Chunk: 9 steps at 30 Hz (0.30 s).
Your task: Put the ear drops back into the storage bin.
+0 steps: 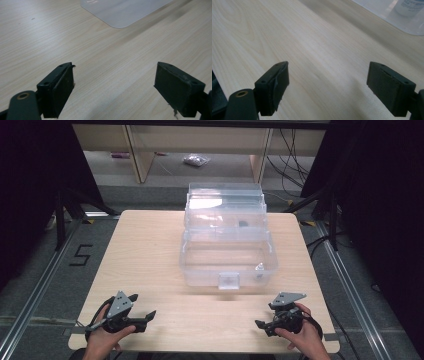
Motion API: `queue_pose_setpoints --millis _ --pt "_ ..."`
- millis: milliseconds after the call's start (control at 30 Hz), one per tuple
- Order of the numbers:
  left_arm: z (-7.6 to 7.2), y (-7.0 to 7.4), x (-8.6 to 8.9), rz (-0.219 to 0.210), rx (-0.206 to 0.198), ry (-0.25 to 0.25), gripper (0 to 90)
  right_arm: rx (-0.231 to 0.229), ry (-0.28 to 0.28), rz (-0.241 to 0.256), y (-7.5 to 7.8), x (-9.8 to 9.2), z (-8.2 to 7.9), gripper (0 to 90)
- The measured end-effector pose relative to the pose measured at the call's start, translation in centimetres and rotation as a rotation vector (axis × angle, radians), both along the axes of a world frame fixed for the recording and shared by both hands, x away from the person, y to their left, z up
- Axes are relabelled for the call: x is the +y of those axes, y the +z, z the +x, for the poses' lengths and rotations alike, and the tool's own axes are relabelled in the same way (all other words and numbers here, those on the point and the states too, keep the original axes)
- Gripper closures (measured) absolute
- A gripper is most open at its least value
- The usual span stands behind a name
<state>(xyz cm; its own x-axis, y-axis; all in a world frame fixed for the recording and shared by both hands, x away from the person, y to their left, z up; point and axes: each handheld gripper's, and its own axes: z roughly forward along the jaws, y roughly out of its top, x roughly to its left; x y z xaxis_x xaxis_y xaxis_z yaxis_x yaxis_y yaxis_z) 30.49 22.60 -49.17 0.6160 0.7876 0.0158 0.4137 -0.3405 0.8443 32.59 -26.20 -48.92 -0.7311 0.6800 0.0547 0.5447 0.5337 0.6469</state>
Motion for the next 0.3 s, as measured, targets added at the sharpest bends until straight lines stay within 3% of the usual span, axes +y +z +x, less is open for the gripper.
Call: queue_pose_setpoints --millis 200,300 --pt "0.0 0.0 0.01 0.001 0.0 0.0 15.4 0.021 -0.004 -0.012 0.01 -0.16 0.07 18.8" --pt "0.0 -0.04 -0.07 -0.01 -0.002 0.004 15.4 0.01 0.001 -0.01 -0.01 -0.21 0.15 18.7"
